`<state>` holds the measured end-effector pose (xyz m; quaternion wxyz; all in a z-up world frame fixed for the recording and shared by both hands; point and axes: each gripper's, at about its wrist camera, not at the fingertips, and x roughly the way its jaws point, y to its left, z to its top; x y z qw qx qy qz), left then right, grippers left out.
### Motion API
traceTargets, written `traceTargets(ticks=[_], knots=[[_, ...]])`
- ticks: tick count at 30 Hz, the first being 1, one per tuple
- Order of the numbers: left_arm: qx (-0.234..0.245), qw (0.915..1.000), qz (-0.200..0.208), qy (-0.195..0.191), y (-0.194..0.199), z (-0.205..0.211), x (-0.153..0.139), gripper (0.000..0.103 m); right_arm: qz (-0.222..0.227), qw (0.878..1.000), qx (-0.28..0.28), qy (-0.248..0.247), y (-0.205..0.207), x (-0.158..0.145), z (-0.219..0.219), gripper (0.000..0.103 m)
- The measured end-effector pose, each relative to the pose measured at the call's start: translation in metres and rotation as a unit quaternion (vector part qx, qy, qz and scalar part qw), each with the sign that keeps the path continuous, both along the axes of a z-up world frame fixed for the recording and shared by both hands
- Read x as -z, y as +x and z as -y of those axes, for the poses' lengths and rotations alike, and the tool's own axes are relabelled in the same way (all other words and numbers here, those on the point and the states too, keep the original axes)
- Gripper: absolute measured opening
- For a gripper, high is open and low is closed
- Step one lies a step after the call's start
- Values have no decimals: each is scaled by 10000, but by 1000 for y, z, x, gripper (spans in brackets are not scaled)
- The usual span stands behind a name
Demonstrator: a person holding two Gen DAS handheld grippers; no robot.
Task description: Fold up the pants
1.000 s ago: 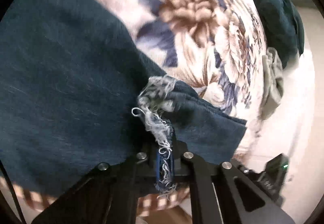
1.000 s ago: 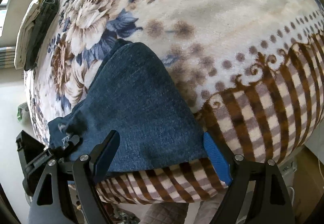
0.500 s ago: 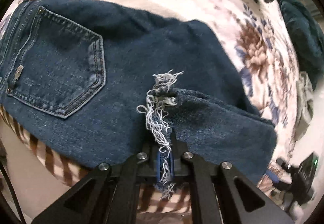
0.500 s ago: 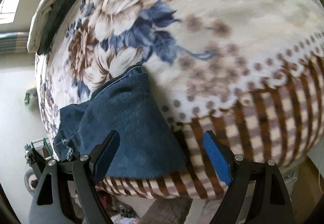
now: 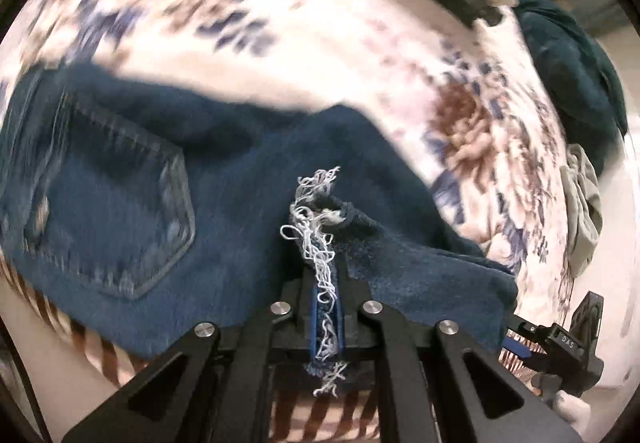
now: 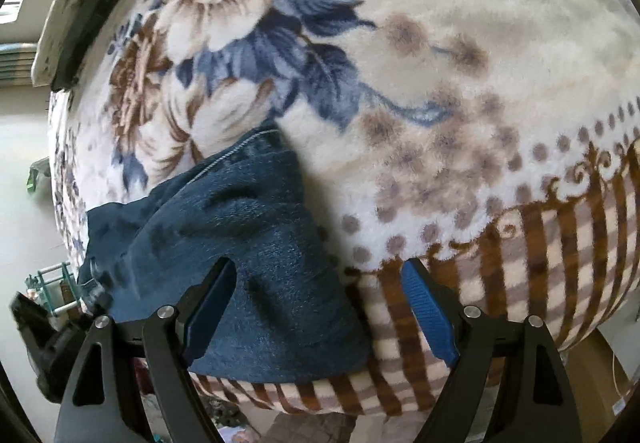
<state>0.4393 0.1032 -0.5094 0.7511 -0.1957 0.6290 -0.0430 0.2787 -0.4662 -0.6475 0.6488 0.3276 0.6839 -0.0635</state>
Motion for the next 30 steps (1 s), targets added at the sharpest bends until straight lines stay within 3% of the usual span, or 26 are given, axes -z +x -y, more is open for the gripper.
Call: traceTargets(ticks=[3,6,8,9,12,15,17,18,19,20,22,24,25,26,27,30], knots=[[-82,9996,-266,59,11,-5,19,5,163,9998,77,17,5,-4,4,87],[-120,9982,-588,-39,6,-17,31,13,418,9983,378,150,15,-11,12,84],[-280,9968,-754,-44,-3,-31,31,20,489,9965,554,383,24,-7,17,65],[-356,9962,-787,-57,-7,-36,30,22,474,9955,618,533,29,1,19,38],[-606,9944,-865,45,-13,-53,21,22,513,9930,851,636,35,12,26,32],[-485,9959,-733,218,-10,-46,0,22,758,9809,1367,1158,32,11,42,32],[26,9980,-575,248,2,-15,-19,22,681,9788,1439,1287,21,11,49,34],[303,9976,-577,227,9,3,-24,22,645,9795,1386,1313,15,11,49,44],[642,9960,-605,173,19,28,-29,22,573,9817,1284,1283,8,12,50,62],[951,9937,-598,9,30,55,-33,22,526,9839,1126,1285,3,15,46,70],[1633,9843,-652,-163,53,116,-35,23,434,9850,802,1463,-2,26,36,74],[2344,9691,-736,-216,71,172,-30,23,383,9841,566,1640,-7,39,26,72],[2787,9569,-815,-113,79,209,-26,23,590,9830,545,1654,-9,40,24,52],[3131,9454,-888,-146,83,235,-22,23,807,9809,510,1693,-9,38,22,45],[3473,9322,-1004,-165,86,262,-16,23,851,9824,456,1598,-10,36,18,44],[4579,8775,-1422,88,77,339,0,23,1231,9833,251,1318,-13,17,13,34]])
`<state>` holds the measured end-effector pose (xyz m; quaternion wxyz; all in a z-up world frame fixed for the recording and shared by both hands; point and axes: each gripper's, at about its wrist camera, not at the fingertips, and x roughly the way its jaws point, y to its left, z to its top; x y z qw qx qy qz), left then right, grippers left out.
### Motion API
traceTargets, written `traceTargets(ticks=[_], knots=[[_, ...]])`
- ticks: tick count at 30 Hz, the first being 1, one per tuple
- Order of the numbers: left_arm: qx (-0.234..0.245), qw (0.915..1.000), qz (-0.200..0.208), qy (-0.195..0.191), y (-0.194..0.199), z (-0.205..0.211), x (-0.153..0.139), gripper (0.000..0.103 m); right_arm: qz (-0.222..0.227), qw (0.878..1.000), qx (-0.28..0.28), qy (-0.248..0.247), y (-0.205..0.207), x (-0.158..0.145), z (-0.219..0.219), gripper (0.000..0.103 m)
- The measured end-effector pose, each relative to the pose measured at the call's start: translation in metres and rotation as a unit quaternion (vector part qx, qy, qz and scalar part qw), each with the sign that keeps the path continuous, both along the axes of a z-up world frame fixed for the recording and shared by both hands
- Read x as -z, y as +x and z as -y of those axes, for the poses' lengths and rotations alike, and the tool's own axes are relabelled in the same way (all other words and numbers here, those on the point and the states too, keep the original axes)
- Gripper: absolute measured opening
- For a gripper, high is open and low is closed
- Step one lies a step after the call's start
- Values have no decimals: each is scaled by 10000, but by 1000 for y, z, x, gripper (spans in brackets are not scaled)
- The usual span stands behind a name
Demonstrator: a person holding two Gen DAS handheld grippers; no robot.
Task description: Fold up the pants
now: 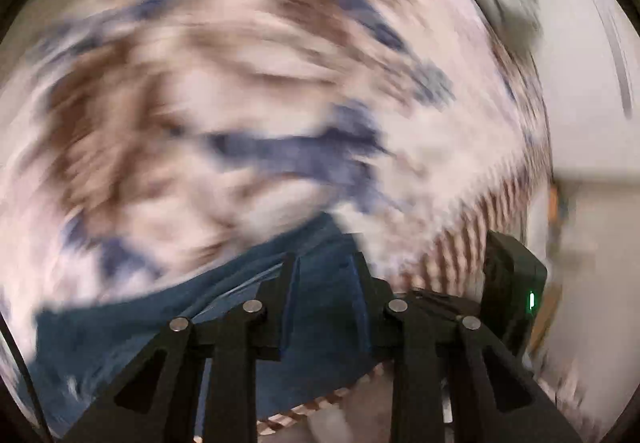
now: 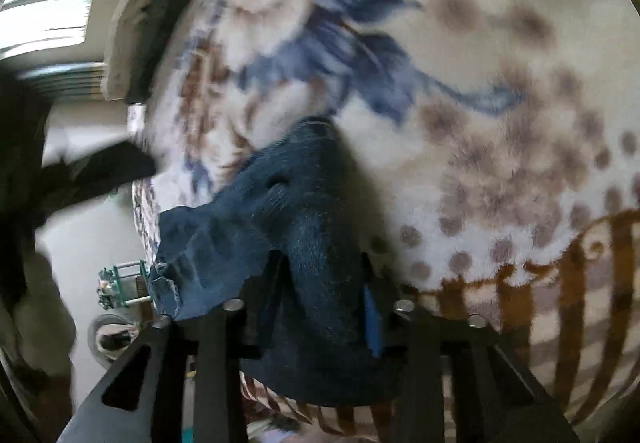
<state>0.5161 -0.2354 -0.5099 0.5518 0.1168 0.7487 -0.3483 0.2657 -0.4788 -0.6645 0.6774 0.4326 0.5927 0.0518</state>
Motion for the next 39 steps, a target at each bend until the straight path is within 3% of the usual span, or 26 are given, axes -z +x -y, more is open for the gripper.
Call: traceTargets(ticks=[3,6,11,13,16,17,18,19,21,23,26,28,33,34,35,36,39], knots=[[1100,9925,317,439,-18,43,10,23,233,9996,-66,-162,-5,-15,-6,31],[1565,9837,303,838,-27,58,25,23,330,9993,-84,-176,-4,-22,-9,30],[2096,9698,496,1146,-34,73,37,25,373,9992,-65,-101,-1,-22,-12,26],[2431,9589,760,1249,-41,83,40,23,415,9991,-76,-77,-1,-23,-10,24],[2788,9360,1403,1627,-45,95,47,23,501,9987,-118,-62,3,-29,-10,22],[2650,9404,1359,1642,-40,97,49,23,509,9986,-117,-47,3,-30,-11,22],[2438,9503,1152,1558,-35,99,48,23,494,9987,-121,-15,3,-30,-10,22],[2151,9640,731,1380,-25,98,47,23,488,9987,-120,-1,3,-30,-9,22],[1882,9755,216,1121,-17,99,46,29,488,9987,-100,54,2,-28,-8,22],[1910,9755,113,1087,-15,101,47,34,471,9988,-84,90,2,-26,-7,21],[2493,9539,680,1529,-27,97,59,38,422,9990,-83,100,1,-25,-5,21],[2367,9573,688,1512,-24,89,61,40,328,9994,-82,72,0,-21,-4,19],[2049,9458,1555,1984,3,70,58,37,183,9998,-49,77,-6,-16,1,17],[1800,9553,1379,1899,10,65,56,37,168,9998,-56,68,-7,-16,1,17],[1395,9736,929,1551,18,60,50,38,165,9998,-59,73,-9,-15,1,17],[1160,9824,663,1306,22,57,43,38,161,9998,-33,98,-10,-15,1,17],[1333,9856,438,948,10,60,33,38,152,9998,2,115,-14,-14,1,17]])
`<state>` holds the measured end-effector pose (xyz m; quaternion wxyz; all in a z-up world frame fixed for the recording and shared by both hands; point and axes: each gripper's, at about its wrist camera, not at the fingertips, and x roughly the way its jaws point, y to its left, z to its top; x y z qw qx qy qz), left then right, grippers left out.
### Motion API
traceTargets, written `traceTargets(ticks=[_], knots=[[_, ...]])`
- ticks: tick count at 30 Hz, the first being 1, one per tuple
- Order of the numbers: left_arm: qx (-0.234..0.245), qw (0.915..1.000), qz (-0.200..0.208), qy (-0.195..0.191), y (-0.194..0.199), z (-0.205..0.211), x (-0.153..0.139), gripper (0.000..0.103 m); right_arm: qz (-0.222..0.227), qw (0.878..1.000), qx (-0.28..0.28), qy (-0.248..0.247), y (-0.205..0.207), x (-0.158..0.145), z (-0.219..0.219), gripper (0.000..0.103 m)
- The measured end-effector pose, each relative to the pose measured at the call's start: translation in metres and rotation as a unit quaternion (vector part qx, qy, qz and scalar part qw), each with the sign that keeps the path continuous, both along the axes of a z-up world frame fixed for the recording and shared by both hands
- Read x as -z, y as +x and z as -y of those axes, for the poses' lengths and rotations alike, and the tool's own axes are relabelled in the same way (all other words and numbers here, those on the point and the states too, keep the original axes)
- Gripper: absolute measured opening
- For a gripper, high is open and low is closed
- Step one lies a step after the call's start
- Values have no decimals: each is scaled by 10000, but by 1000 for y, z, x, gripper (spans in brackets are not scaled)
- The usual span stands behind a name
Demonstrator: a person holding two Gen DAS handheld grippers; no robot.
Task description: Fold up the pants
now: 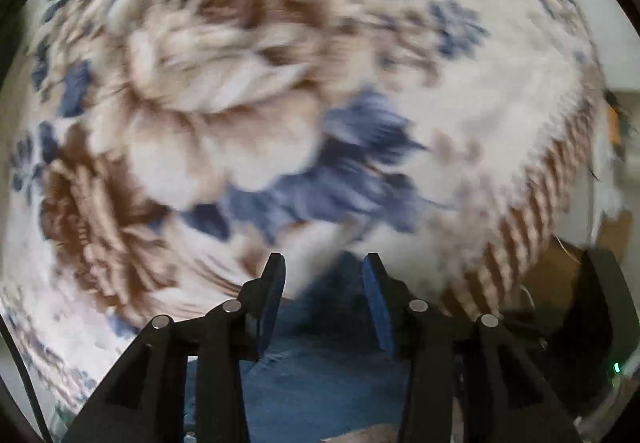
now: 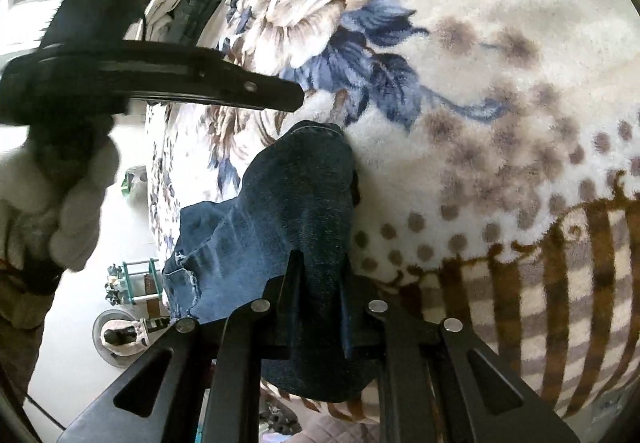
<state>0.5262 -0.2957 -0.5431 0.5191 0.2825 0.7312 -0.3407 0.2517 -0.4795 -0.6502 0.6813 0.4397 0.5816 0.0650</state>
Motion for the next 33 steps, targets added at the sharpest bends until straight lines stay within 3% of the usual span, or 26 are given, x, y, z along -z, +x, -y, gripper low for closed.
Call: traceTargets(ticks=[3,6,9,11,13,14,15,16,18,20,23,27,28,29,30,31,32,33], knots=[[647,9968,315,341,-26,6,15,42,-37,10000,15,-16,1,1,1,17],[808,9872,1087,845,-25,-2,31,39,-181,9997,-19,-160,0,5,1,17],[-88,9966,697,440,-6,-28,24,39,-565,9982,-64,-169,-7,21,4,20],[-622,9956,693,91,2,-45,7,40,-729,9972,-45,-128,-10,24,10,31],[-1221,9889,762,-368,6,-74,-14,41,-834,9962,-15,-254,-11,18,14,51],[-1559,9828,812,-563,10,-92,-24,44,-902,9951,-13,-393,-11,13,16,58],[-1874,9758,894,-686,9,-112,-32,54,-942,9944,-13,-485,-11,9,18,67],[-2213,9666,994,-822,8,-135,-39,69,-954,9937,-8,-584,-10,3,19,69],[-2879,9446,1159,-1065,0,-189,-51,81,-1003,9909,-71,-894,-3,-12,17,74],[-3441,9244,1285,-1023,-14,-234,-53,81,-1028,9855,-234,-1333,7,-25,9,85],[-4191,8926,1466,-785,-33,-296,-55,93,-1035,9756,-601,-1841,28,-37,-15,86],[-5234,8375,1474,-539,-61,-401,-49,93,-1175,9694,-914,-1953,52,-36,-52,86],[-5566,8165,1444,-519,-70,-430,-45,93,-1188,9694,-974,-1917,56,-34,-62,86],[-5985,7874,1385,-520,-81,-461,-40,93,-1201,9692,-1011,-1900,58,-33,-71,86],[-6495,7469,1242,-699,-93,-494,-33,93,-1233,9688,-1050,-1875,62,-30,-83,86],[-6874,7119,1170,-840,-103,-516,-28,93,-1262,9689,-1085,-1829,65,-27,-95,86],[-7397,6558,1082,-1048,-119,-548,-20,93,-1293,9688,-1130,-1787,68,-25,-106,86],[-7799,6055,1005,-1224,-133,-572,-12,92,-1320,9683,-1169,-1771,70,-24,-115,86]])
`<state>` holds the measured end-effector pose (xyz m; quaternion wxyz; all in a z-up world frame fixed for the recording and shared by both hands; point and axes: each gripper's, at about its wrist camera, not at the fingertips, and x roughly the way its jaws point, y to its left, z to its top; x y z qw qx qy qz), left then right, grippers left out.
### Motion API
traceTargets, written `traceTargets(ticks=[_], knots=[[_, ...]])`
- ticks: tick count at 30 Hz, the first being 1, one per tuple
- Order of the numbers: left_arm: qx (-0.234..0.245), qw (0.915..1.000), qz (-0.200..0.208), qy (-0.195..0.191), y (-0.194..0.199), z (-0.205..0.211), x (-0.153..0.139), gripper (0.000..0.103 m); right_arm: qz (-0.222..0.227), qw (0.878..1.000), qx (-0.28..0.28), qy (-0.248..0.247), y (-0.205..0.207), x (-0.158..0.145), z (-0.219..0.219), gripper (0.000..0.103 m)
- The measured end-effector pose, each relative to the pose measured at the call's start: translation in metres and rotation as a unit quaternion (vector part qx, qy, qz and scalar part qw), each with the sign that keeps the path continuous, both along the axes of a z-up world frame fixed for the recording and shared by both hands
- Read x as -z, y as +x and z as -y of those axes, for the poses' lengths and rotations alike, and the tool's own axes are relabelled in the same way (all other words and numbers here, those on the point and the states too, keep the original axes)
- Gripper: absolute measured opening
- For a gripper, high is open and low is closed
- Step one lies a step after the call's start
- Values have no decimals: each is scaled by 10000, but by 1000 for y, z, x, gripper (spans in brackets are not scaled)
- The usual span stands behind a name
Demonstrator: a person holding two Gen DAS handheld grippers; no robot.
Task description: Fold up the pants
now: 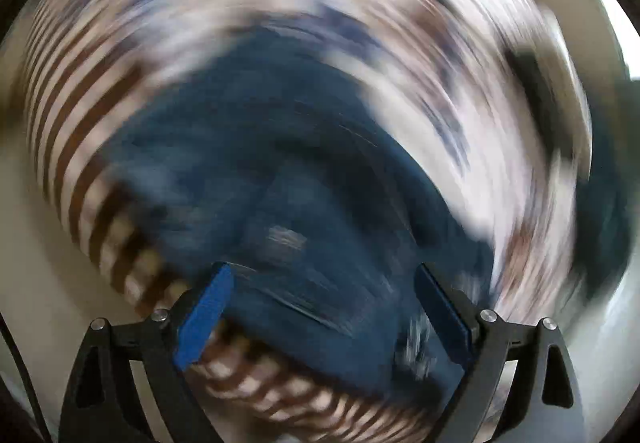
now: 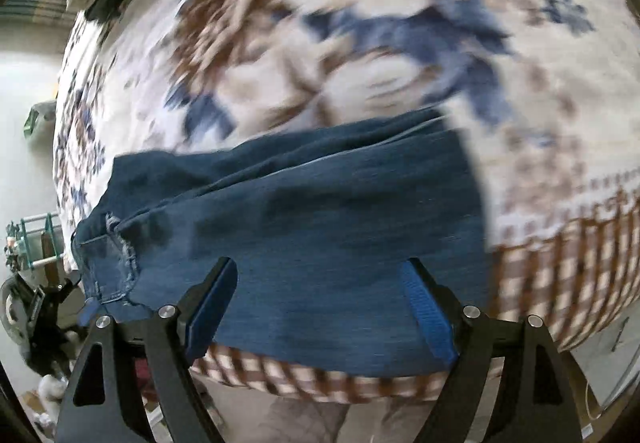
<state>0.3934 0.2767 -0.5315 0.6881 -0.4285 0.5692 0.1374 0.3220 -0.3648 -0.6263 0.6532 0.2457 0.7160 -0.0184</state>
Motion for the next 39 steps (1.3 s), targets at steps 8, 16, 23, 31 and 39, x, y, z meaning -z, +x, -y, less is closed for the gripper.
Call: traceTargets(ticks=[8,16,23,31,39], knots=[[-1765,9714,956,-1271,-55,-42,28,83,-294,9993,-181,131,20,10,-76,86],[-1921,9689,992,-1204,-57,-62,59,81,-328,9984,-466,39,35,10,-105,86],[-1454,9817,1150,-446,-19,-67,48,52,-314,9988,-346,123,32,13,-106,86],[-924,9833,1529,336,-37,-47,-6,29,-350,9988,-305,149,23,20,-92,86],[-1455,9775,1373,-661,-17,-81,68,33,-341,9988,-173,300,18,14,-71,86]])
